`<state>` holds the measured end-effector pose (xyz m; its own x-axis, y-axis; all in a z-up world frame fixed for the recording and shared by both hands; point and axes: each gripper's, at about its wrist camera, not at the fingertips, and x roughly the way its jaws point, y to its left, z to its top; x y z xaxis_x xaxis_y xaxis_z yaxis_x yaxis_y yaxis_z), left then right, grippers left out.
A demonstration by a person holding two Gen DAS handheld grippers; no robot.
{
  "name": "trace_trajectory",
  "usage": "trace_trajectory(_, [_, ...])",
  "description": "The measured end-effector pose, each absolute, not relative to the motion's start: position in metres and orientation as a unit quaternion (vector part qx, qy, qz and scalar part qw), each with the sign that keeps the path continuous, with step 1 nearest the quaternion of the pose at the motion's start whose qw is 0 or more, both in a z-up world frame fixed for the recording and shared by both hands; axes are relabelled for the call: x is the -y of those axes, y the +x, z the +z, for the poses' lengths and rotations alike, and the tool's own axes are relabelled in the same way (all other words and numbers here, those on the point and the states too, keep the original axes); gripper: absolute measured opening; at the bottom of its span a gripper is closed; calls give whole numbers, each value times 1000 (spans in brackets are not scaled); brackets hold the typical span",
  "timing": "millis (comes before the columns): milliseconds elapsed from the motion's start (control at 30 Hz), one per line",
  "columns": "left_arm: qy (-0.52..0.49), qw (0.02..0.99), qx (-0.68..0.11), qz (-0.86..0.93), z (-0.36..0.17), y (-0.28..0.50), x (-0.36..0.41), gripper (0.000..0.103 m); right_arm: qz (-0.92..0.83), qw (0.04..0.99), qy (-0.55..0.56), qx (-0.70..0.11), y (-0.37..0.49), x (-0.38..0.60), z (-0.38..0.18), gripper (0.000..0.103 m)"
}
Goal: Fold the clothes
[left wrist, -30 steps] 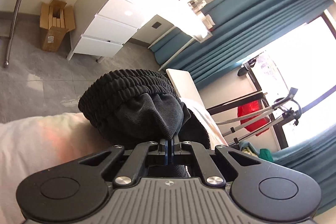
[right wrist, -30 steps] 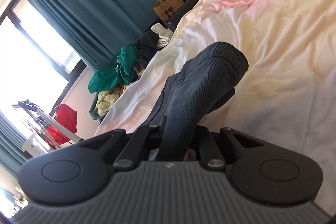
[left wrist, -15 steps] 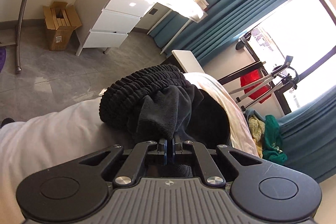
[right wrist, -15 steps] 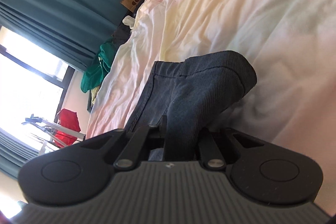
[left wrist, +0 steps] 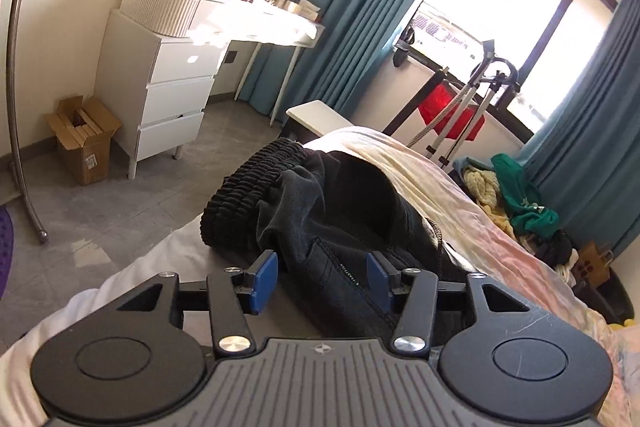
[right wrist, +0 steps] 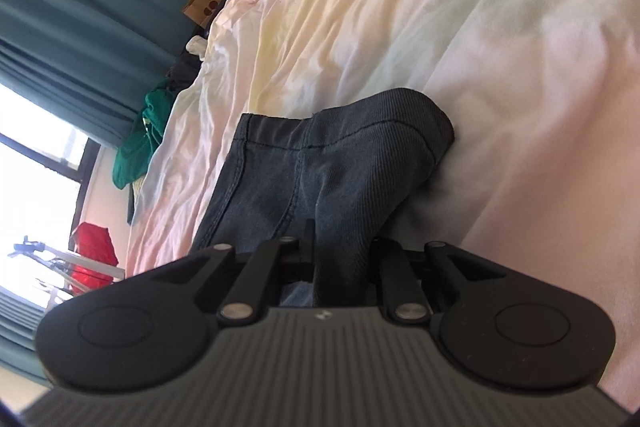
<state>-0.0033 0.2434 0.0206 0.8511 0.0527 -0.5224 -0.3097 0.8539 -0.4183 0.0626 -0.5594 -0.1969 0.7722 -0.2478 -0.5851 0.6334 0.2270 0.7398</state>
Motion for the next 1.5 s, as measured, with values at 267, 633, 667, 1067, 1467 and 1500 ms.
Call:
trace_trajectory(267, [-185, 948, -259, 19, 38, 65, -150, 83, -334, 742, 557, -169, 65, 546, -191, 14])
trace_trajectory(633, [-38, 938, -302, -164, -7, 178, 47, 83, -370, 737, 529, -201, 78, 541, -181, 20])
trace_trajectory(667, [-23, 934, -306, -181, -13, 187, 67, 83, -371, 732, 536, -198, 77, 541, -182, 21])
trace_trajectory(1067, [170, 840, -339, -388, -77, 249, 289, 83, -357, 711, 579, -179, 72, 548, -188, 44])
trace_trajectory(1467, [261, 790, -328, -447, -130, 282, 400, 82, -334, 694, 617, -163, 61, 562, -197, 45])
trace_trajectory(1500, [262, 790, -330, -446, -133, 287, 405, 82, -336, 696, 614, -162, 62, 561, -197, 44])
